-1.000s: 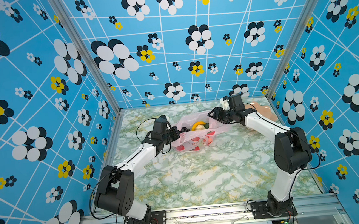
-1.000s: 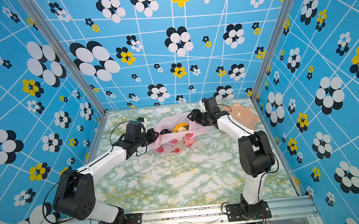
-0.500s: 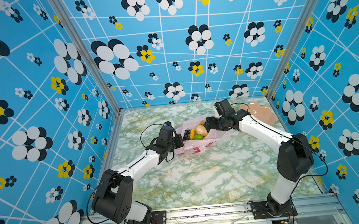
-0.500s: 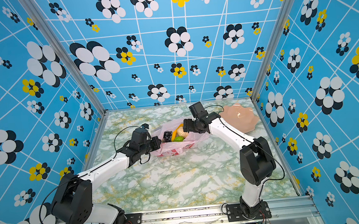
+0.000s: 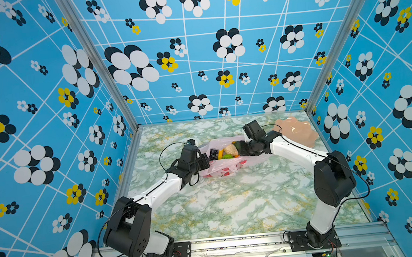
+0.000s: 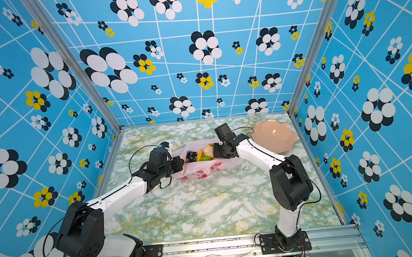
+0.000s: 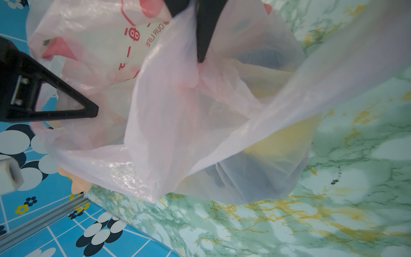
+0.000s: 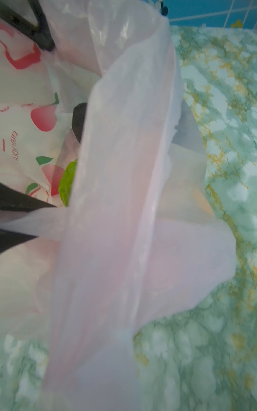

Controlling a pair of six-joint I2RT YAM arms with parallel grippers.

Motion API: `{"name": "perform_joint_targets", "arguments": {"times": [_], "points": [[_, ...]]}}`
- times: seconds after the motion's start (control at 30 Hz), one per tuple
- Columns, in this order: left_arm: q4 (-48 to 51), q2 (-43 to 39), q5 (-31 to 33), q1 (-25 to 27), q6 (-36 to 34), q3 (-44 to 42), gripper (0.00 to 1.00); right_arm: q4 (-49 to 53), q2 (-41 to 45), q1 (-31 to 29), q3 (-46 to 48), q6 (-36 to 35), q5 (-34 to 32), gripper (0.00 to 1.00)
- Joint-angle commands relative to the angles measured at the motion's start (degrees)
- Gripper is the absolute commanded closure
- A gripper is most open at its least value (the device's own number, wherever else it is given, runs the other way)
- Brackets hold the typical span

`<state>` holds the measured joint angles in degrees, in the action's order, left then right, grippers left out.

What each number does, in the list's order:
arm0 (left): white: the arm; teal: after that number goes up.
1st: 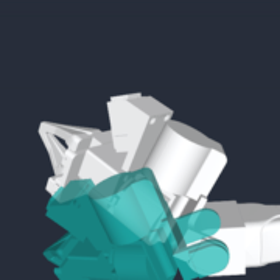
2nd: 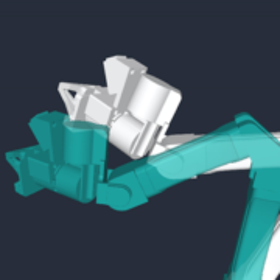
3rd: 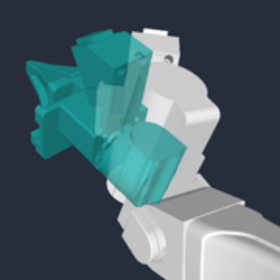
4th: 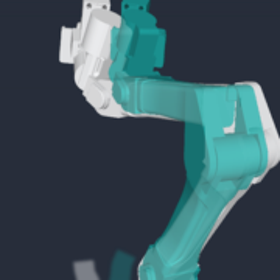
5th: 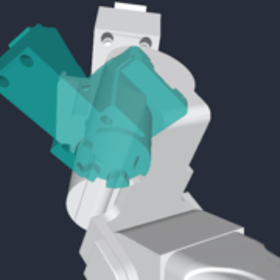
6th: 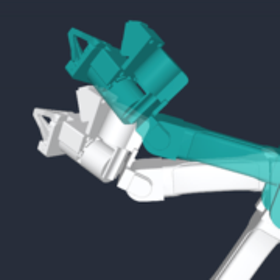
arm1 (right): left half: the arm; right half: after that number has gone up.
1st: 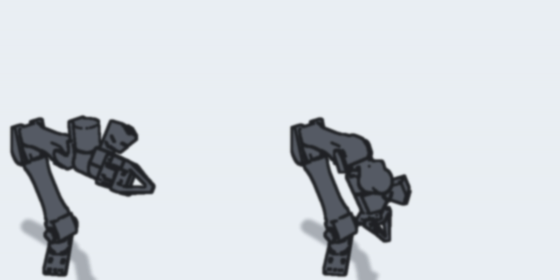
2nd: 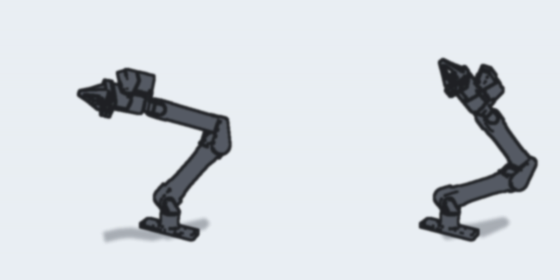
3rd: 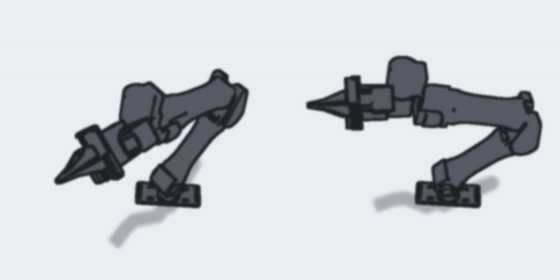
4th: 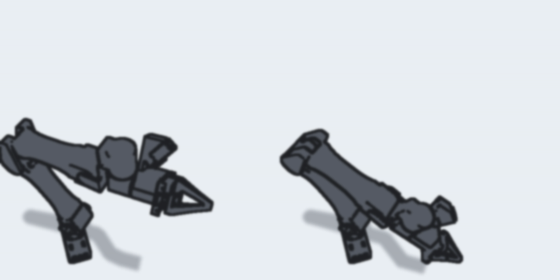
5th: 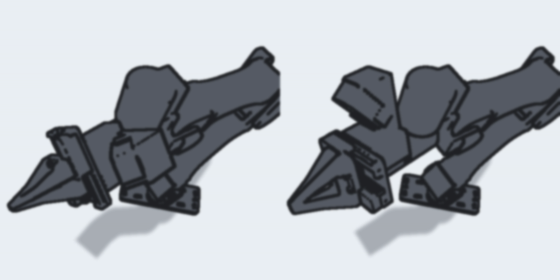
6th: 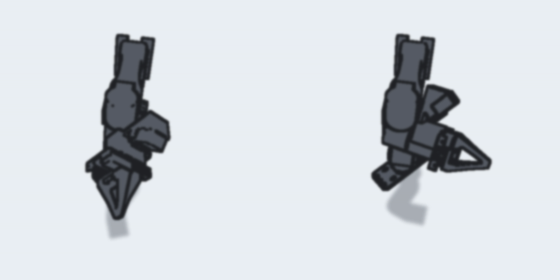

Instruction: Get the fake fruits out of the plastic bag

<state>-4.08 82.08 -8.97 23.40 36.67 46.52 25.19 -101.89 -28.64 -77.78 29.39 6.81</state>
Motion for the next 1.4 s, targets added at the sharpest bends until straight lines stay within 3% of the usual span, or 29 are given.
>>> {"name": "perform_joint_targets", "arguments": {"times": [0.0, 0.13, 0.3, 0.4, 0.57, 0.77, 0.97, 1.1, 1.23, 1.37], "points": [[-4.77, -2.68, -5.63, -4.97, 3.67, -3.36, 0.93, -12.74, 6.15, 3.51, 5.20, 2.16, 12.65, 1.00], [-15.54, -3.36, -14.25, -11.79, 10.58, -8.05, 0.93, -29.47, 9.24, 7.81, 13.32, 10.33, 21.84, 1.00], [-19.75, -1.78, -17.23, -13.86, 12.41, -8.89, 0.92, -36.73, 5.99, 9.31, 17.34, 15.06, 22.19, 1.00], [-19.10, -1.84, -17.19, -14.76, 13.15, -9.53, 0.86, -42.85, 3.58, 10.66, 20.62, 19.65, 23.15, 1.00], [10.28, -7.41, 2.40, -5.24, -1.21, 1.29, 0.39, -34.01, 5.02, 7.65, 18.59, 12.39, 19.29, 1.00], [31.23, -9.98, 19.03, -0.27, 1.17, 9.57, 0.18, -26.89, 8.66, 3.76, 18.43, 5.90, 12.80, 1.00], [37.12, -6.93, 20.51, 4.26, 5.01, 13.14, 0.11, -26.55, 10.36, 2.28, 20.75, 4.98, 10.51, 1.00], [35.89, -3.82, 17.61, 5.70, 6.93, 12.71, 0.08, -26.43, 11.76, 1.67, 22.32, 4.48, 9.48, 1.00], [29.83, -1.38, 13.56, 3.59, 7.90, 9.38, 0.06, -26.88, 13.00, 1.32, 23.80, 3.75, 9.19, 1.00], [21.02, -0.69, 8.85, 0.21, 7.14, 3.76, 0.13, -27.08, 13.60, 1.65, 24.52, 3.60, 9.07, 1.00]]}}
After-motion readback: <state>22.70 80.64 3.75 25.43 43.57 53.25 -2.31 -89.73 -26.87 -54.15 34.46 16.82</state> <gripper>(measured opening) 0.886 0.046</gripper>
